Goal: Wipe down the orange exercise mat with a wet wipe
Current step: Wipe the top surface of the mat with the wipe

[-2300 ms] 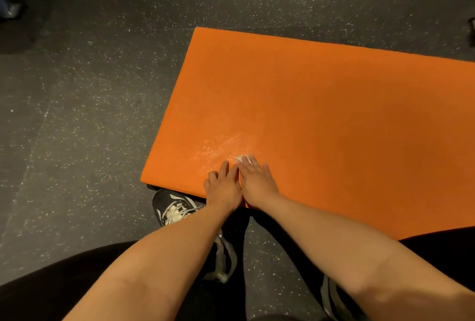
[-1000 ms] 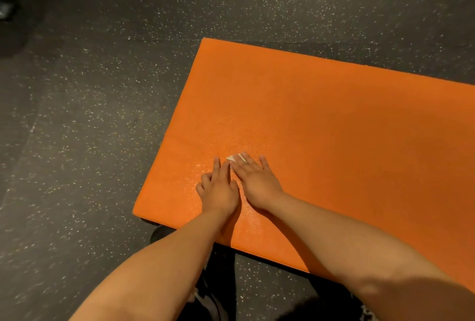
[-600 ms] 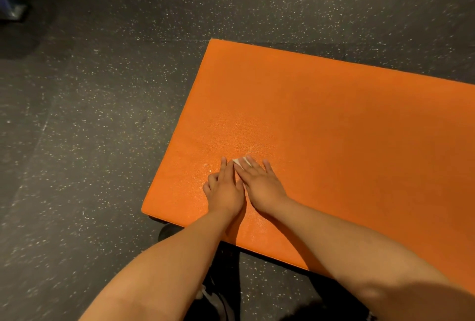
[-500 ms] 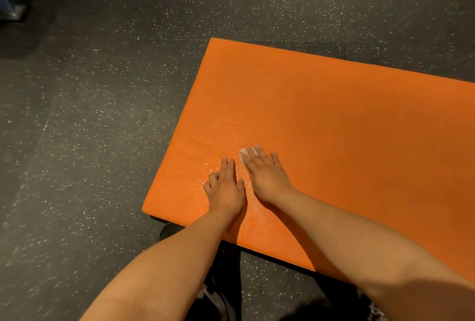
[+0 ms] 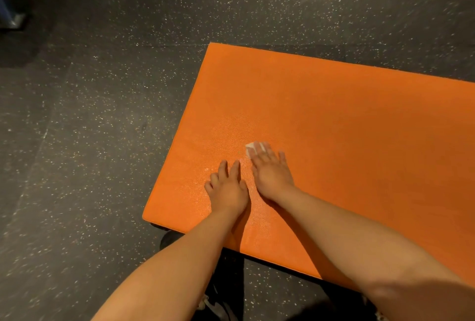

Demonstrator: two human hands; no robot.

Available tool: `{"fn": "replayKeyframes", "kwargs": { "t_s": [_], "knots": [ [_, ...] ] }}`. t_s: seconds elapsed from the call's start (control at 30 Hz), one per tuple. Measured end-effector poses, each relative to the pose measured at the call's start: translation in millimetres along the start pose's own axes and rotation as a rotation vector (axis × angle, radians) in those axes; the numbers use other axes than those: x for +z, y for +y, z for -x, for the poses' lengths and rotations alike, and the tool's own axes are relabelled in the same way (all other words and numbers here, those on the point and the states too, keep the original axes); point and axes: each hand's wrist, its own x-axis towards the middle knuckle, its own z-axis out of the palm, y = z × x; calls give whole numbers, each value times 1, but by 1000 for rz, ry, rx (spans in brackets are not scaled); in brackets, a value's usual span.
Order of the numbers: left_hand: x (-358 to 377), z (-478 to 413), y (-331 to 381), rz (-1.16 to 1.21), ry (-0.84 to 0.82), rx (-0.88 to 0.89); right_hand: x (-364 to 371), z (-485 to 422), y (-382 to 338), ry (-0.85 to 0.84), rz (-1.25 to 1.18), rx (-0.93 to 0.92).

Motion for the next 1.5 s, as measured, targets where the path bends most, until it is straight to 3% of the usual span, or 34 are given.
{"fn": "replayKeyframes", "kwargs": {
  "t_s": [0.1, 0.27, 0.47, 0.67, 0.87, 1.07, 1.13, 1.27, 1.4, 1.5],
  "knots": [
    [0, -3, 3, -8, 17, 4, 0, 0, -7, 26, -35, 66],
    [4, -13, 7, 117, 85, 20, 1, 6, 2, -35, 1, -212],
    [5, -28, 20, 32, -6, 66, -18, -27, 26, 98, -82, 212],
    [1, -41, 28, 83, 73, 46, -10, -15, 13, 25, -38, -118],
    [1, -53, 36, 60, -13, 55, -26, -43, 38, 128, -90, 269],
    [6, -52, 38, 89, -12, 21, -22, -28, 17, -11, -72, -72],
    [4, -52, 39, 77, -15, 23, -26, -34, 28, 5, -9, -56],
    [-2, -53, 40, 55, -36, 29, -34, -41, 30, 39, -67, 223],
    [-2, -55, 36, 72, -48, 29, -27, -33, 3, -39, -153, 60],
    [-3, -55, 32, 73, -37, 56, -24, -31, 19, 0, -33, -4]
  ]
}}
